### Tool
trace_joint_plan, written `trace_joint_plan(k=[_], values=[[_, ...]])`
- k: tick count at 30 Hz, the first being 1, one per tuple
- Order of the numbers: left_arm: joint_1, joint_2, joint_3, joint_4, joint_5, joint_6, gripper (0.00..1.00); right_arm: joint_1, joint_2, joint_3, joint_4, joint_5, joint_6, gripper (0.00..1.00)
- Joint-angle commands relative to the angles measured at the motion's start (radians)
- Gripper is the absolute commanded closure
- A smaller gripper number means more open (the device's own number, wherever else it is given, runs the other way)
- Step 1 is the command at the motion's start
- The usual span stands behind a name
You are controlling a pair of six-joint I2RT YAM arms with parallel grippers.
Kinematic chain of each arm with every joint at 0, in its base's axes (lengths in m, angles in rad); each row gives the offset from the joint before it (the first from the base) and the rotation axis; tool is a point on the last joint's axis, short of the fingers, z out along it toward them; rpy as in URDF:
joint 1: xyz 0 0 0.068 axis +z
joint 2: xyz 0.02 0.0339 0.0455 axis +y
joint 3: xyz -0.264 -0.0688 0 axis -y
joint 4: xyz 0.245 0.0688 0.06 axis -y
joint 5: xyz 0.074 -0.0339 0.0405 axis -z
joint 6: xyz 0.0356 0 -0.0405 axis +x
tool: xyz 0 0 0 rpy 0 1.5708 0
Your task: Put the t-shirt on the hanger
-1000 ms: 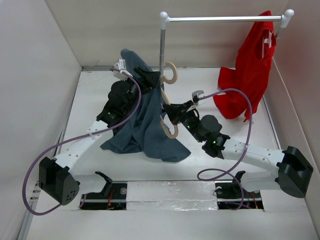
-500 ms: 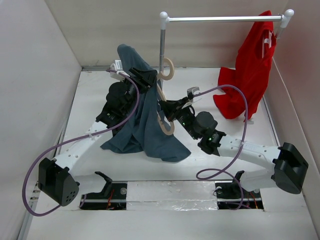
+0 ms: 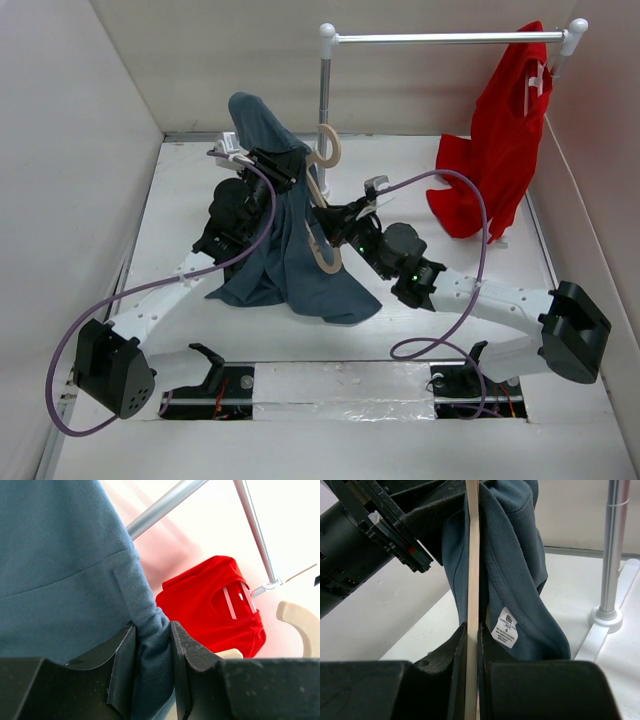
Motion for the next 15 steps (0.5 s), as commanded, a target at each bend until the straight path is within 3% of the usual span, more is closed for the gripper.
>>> trace_joint_plan(k=[1, 3, 6, 7, 10, 13, 15], values=[[-0.017, -0.05, -0.018, 0.051, 0.083, 0.052, 1.0, 0.014, -0.005, 0.065, 0.119, -0.036, 0.016, 1.0], [-0.017, -0.072, -0.026, 0.057, 0.092, 0.068, 1.0, 0.014, 0.0, 0.065, 0.102, -0.036, 0.025, 1.0], [-0.017, -0.104, -0.033, 0.037, 0.087, 0.094, 1.0, 0.023, -0.005, 0.048, 0.097, -0.03, 0.045, 0.86], [-0.017, -0.116, -0.041, 0.031, 0.086, 0.098, 1.0, 0.023, -0.011, 0.042, 0.091, -0.032, 0.049, 0.75], [-0.017, -0.153, -0.064, 0.034, 0.09, 0.1, 1.0, 0.023, -0.037, 0.039, 0.03, -0.041, 0.049, 0.62], [-0.017, -0.168, -0.058, 0.014, 0.098, 0.106, 1.0, 0.023, -0.074, 0.002, 0.005, -0.045, 0.056, 0.51], [-0.017, -0.191, -0.073, 0.02, 0.095, 0.103, 1.0, 0.023, -0.117, -0.018, -0.033, -0.064, 0.046, 0.51]])
